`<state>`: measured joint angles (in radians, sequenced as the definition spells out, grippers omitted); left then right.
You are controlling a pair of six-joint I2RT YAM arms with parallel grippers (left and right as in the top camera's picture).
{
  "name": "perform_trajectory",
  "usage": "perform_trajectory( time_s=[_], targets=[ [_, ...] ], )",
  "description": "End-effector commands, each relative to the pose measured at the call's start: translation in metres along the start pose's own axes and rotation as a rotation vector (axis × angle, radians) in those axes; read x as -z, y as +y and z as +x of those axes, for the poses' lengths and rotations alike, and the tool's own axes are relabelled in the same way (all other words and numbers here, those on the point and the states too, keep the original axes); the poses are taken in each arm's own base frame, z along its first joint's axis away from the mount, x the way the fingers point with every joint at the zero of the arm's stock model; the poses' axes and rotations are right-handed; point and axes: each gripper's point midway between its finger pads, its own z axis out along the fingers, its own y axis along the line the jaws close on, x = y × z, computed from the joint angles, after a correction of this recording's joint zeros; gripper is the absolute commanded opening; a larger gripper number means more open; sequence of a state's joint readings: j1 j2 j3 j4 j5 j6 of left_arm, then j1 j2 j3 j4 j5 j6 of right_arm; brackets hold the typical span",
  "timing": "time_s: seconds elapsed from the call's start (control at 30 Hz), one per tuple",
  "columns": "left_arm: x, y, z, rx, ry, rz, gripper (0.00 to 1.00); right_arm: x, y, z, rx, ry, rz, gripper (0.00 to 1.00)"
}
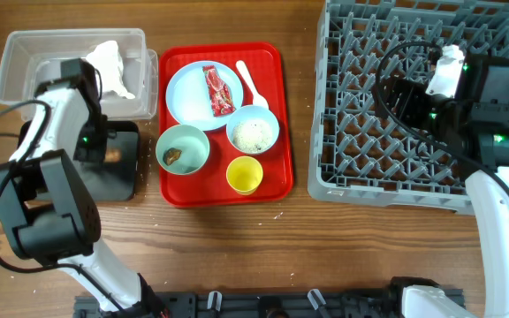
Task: Sort waste into correct bins and load items into the dishwasher rack
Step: 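Carry the sausage left and release it onto the black tray, then grasp the red candy wrapper on the plate with the left gripper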
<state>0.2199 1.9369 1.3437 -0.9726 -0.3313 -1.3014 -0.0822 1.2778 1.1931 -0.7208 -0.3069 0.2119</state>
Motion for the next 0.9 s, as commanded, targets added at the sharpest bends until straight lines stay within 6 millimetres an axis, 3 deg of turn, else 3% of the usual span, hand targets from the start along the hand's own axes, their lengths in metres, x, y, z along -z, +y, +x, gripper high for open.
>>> perform_trajectory(
  time_s=[0.0, 0.03, 0.13, 0.2, 0.3, 0.33, 0.4, 0.47, 0.5, 0.57, 0.67, 0.73, 0.87],
  targets=[
    [-0.007, 0.003, 0.002, 0.049, -0.003, 0.005, 0.17, -0.001, 0.001, -0.002, -0.009, -0.001, -0.002, 1.0],
    [-0.007, 0.003, 0.002, 0.048, -0.003, 0.006, 0.21, -0.001, 0.001, -0.002, -0.009, -0.001, -0.002, 1.0],
    [0.015, -0.006, -0.007, -0.095, -0.011, 0.044, 0.62, -0.001, 0.001, -0.002, -0.008, -0.001, -0.002, 1.0],
    [0.039, -0.013, -0.017, -0.138, -0.027, 0.082, 0.82, -0.001, 0.001, -0.003, -0.008, -0.001, -0.002, 1.0],
    [0.103, -0.031, -0.032, -0.216, -0.023, 0.24, 0.84, -0.001, 0.001, -0.002, -0.007, -0.001, -0.002, 1.0],
    [0.137, -0.049, -0.025, -0.356, 0.01, 0.388, 0.84, -0.001, 0.001, -0.002, -0.008, -0.001, -0.002, 1.0],
    [0.182, -0.075, -0.006, -0.564, 0.02, 0.616, 0.84, -0.001, 0.001, -0.003, -0.008, -0.001, -0.002, 1.0],
    [0.232, -0.103, 0.028, -0.836, -0.062, 0.861, 0.89, -0.001, 0.001, -0.003, -0.007, -0.004, -0.003, 1.0],
    [0.245, -0.111, 0.044, -0.931, -0.115, 0.91, 0.91, -0.001, 0.001, -0.003, -0.007, -0.004, -0.003, 1.0],
    [0.254, -0.124, 0.085, -1.048, -0.166, 0.942, 0.94, -0.001, 0.001, -0.003, -0.007, -0.003, -0.003, 1.0],
    [0.24, -0.138, 0.148, -1.192, -0.162, 0.939, 0.95, -0.001, 0.001, -0.003, -0.008, -0.003, -0.003, 1.0],
    [0.215, -0.142, 0.186, -1.297, -0.15, 0.885, 0.94, -0.001, 0.001, -0.003, -0.027, -0.002, -0.002, 1.0],
    [0.169, -0.145, 0.222, -1.411, -0.114, 0.79, 0.93, -0.001, 0.001, -0.003, -0.034, -0.002, -0.003, 1.0]
  ],
)
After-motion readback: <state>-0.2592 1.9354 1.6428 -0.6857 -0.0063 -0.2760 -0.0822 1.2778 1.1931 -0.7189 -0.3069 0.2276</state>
